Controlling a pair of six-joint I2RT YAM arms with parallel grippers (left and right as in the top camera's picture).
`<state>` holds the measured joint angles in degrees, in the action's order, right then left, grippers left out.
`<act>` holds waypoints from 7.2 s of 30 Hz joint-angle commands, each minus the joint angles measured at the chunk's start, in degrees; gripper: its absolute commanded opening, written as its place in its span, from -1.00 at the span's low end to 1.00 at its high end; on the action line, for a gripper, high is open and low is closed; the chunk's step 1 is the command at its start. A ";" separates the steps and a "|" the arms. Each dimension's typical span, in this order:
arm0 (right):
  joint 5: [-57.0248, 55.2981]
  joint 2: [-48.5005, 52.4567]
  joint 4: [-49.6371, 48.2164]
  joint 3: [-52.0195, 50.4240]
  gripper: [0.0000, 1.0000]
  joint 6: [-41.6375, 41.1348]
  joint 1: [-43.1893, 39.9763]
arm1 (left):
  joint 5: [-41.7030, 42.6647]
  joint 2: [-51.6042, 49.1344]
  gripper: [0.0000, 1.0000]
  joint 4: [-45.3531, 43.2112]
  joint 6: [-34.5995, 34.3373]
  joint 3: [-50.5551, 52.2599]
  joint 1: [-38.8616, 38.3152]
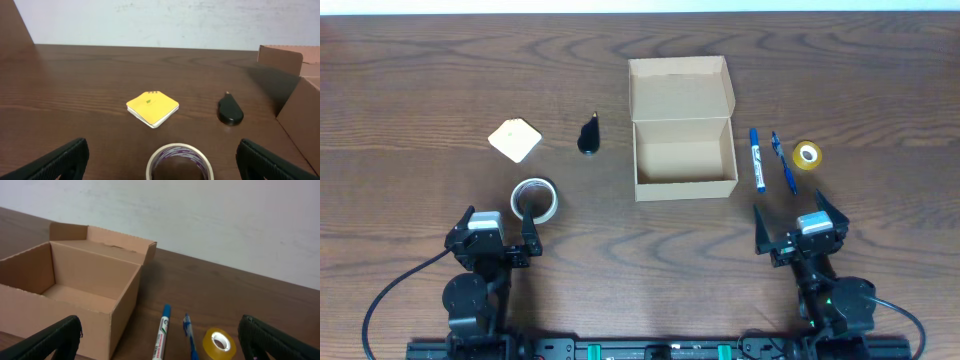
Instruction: Pack container
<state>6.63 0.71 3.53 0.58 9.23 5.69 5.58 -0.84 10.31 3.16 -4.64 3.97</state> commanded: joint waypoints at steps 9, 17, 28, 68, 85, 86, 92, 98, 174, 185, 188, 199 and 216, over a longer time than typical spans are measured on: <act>0.24 -0.33 0.00 -0.26 0.98 -1.03 0.28 | -0.17 0.63 0.90 2.12 -0.17 0.85 0.24; 0.24 -0.33 0.00 -0.26 0.98 -1.03 0.28 | -0.17 0.63 0.90 2.12 -0.17 0.85 0.24; 0.24 -0.33 0.00 -0.26 0.99 -1.03 0.28 | -0.17 0.63 0.90 2.14 -0.17 0.85 0.24; 0.24 -0.33 -0.02 -0.26 0.99 -0.83 0.28 | -0.13 0.63 0.90 2.10 -0.20 0.85 0.24; 0.20 -0.33 -4.09 -0.26 0.98 -6.67 0.28 | -1.42 0.63 0.90 -1.42 0.57 0.85 0.24; -0.11 -0.33 -4.35 -0.26 0.98 -6.99 0.28 | -2.58 0.63 0.90 -2.62 0.22 0.85 0.26; -2.38 -0.33 -8.00 -0.26 0.98 -7.50 0.28 | -1.20 0.63 0.90 -10.73 -8.59 0.85 0.24; -6.86 -0.26 -11.39 1.22 0.98 -9.44 0.28 | 0.15 0.57 0.91 -11.26 -9.16 -3.21 0.24; 5.14 46.73 38.95 64.54 0.99 -12.61 0.28 | 1.77 -49.31 0.90 48.57 -12.35 -73.07 0.20; 0.39 59.08 52.61 78.27 0.99 -7.63 0.33 | -0.04 -59.63 0.90 58.42 -12.15 -81.42 0.20; -1.07 61.26 54.42 80.24 0.99 -7.39 0.33 | -0.17 -62.55 0.90 59.58 -11.69 -83.71 0.20; -2.14 67.41 54.71 80.78 0.98 -8.41 0.39 | -5.18 -70.18 0.91 56.65 -12.44 -84.89 0.20; -6.25 75.84 48.19 84.56 0.98 -9.35 0.24 | -6.82 -72.70 0.90 49.79 -12.81 -85.48 0.20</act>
<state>1.74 74.28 52.90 84.33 -0.40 5.69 0.62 -73.19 60.01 -9.04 -88.73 3.97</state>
